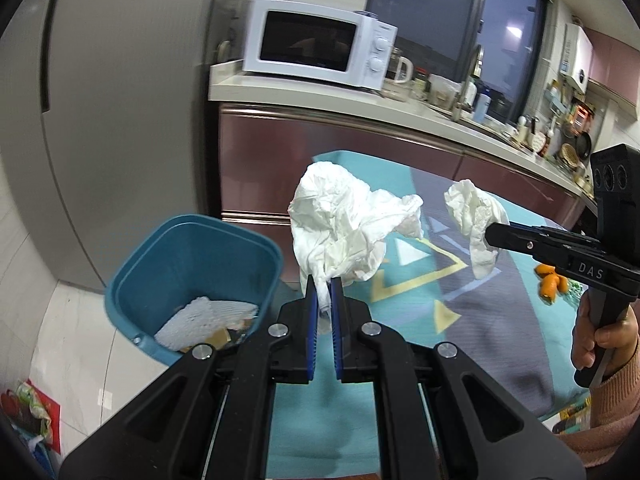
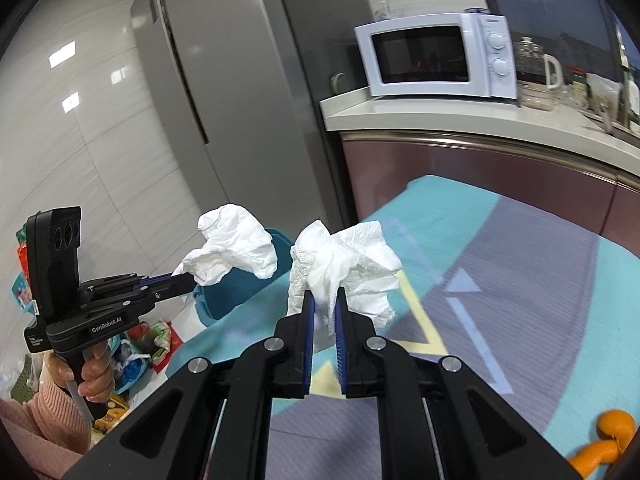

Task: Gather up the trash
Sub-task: 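Carry both white tissues to the teal bin with both grippers, then open the left and right grippers over the teal bin, dropping the tissues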

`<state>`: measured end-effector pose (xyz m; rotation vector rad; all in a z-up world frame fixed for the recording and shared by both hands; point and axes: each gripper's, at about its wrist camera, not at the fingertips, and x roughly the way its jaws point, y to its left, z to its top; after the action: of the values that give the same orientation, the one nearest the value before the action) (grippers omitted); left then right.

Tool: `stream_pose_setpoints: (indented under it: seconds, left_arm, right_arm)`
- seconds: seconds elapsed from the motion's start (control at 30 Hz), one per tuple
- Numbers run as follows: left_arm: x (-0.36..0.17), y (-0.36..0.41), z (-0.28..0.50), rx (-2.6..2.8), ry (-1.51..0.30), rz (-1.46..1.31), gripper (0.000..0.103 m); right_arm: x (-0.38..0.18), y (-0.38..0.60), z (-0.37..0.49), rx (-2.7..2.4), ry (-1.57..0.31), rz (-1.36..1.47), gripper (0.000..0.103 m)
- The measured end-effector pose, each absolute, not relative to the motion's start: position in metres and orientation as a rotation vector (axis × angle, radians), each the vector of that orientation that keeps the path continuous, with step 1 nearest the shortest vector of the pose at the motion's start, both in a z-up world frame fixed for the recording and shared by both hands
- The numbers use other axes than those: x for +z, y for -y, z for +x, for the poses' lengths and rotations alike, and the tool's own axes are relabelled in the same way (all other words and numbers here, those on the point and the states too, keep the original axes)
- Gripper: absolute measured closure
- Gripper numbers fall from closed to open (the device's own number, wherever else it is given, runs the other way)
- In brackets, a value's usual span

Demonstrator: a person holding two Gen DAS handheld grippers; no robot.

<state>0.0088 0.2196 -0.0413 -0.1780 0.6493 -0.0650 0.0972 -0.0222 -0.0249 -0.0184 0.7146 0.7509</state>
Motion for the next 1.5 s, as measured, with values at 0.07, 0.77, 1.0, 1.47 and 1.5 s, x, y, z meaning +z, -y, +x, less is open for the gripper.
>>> stream_pose_setpoints:
  seconds: [0.07, 0.77, 1.0, 1.47, 1.5]
  left_arm:
    - [-0.041, -0.227, 0.007, -0.046, -0.649, -0.184, 0.096]
    - [-0.063, -0.288, 0.005, 0.122, -0.690, -0.245, 0.096]
    - [-0.080, -0.303, 0.016, 0.169, -0.730, -0.253, 0.096]
    - [-0.115, -0.331, 0.049, 0.232, -0.800, -0.272, 0.096]
    - [-0.118, -0.333, 0.053, 0.239, -0.807, -0.272, 0.096]
  right_arm:
    - [-0.025, 0.015, 0.098, 0.767, -0.718, -0.027, 0.094]
    - [-0.030, -0.068, 0.111, 0.919, -0.763, -0.105, 0.094]
    - [-0.037, -0.102, 0.120, 0.961, -0.795, -0.136, 0.094]
    - [-0.075, -0.165, 0.140, 0.986, -0.920, -0.209, 0.094]
    - [-0.078, -0.168, 0.142, 0.982, -0.929, -0.213, 0.094]
